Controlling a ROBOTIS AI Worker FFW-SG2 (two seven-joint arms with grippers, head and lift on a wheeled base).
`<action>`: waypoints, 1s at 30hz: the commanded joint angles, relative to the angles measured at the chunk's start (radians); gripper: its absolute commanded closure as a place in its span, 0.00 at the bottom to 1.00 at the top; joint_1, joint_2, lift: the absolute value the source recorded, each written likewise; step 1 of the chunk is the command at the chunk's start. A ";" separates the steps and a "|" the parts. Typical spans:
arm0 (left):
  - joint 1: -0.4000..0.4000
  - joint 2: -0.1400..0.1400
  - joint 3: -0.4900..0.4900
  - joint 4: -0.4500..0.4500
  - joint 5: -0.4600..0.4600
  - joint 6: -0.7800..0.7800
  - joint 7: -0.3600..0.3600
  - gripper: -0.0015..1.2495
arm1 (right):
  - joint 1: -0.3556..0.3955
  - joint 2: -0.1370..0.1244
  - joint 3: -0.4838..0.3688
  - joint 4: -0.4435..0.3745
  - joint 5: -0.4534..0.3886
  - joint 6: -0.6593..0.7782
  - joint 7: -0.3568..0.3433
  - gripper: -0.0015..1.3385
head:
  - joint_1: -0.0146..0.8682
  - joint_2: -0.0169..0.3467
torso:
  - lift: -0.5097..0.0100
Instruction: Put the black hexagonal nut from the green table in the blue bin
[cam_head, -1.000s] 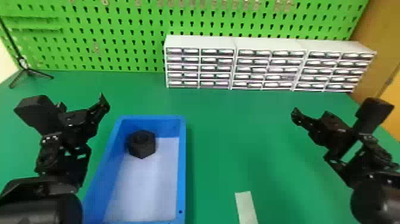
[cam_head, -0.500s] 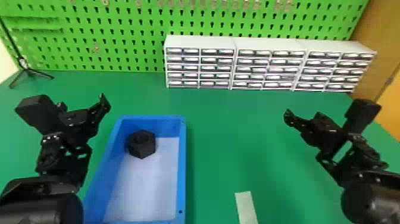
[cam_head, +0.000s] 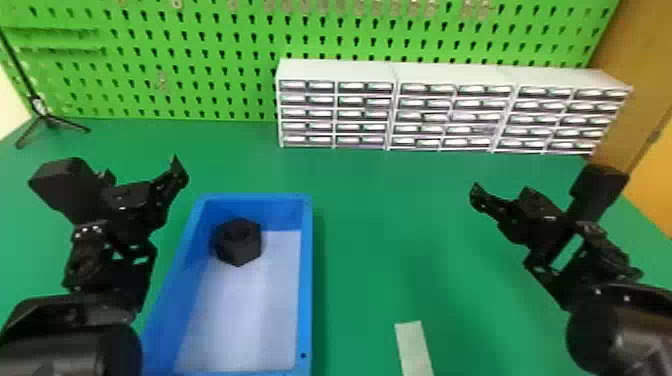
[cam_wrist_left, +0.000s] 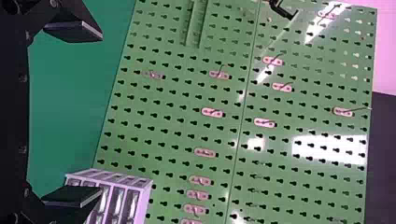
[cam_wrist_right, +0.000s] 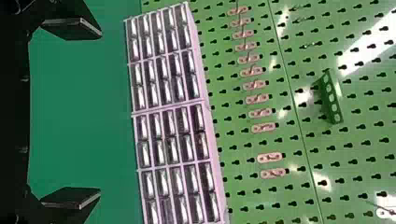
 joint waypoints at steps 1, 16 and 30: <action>0.000 0.000 -0.004 0.000 0.000 -0.002 0.000 0.10 | 0.000 0.000 0.003 0.003 0.002 0.000 0.000 0.09 | 0.80 0.07 | 0.79; 0.002 0.000 -0.011 0.000 -0.003 -0.004 0.000 0.10 | -0.005 0.000 0.003 0.008 -0.020 0.000 0.000 0.09 | 0.80 0.07 | 0.79; 0.000 -0.001 -0.013 0.000 -0.003 -0.005 0.000 0.10 | -0.006 -0.003 0.008 0.008 -0.032 0.000 0.000 0.09 | 0.80 0.07 | 0.79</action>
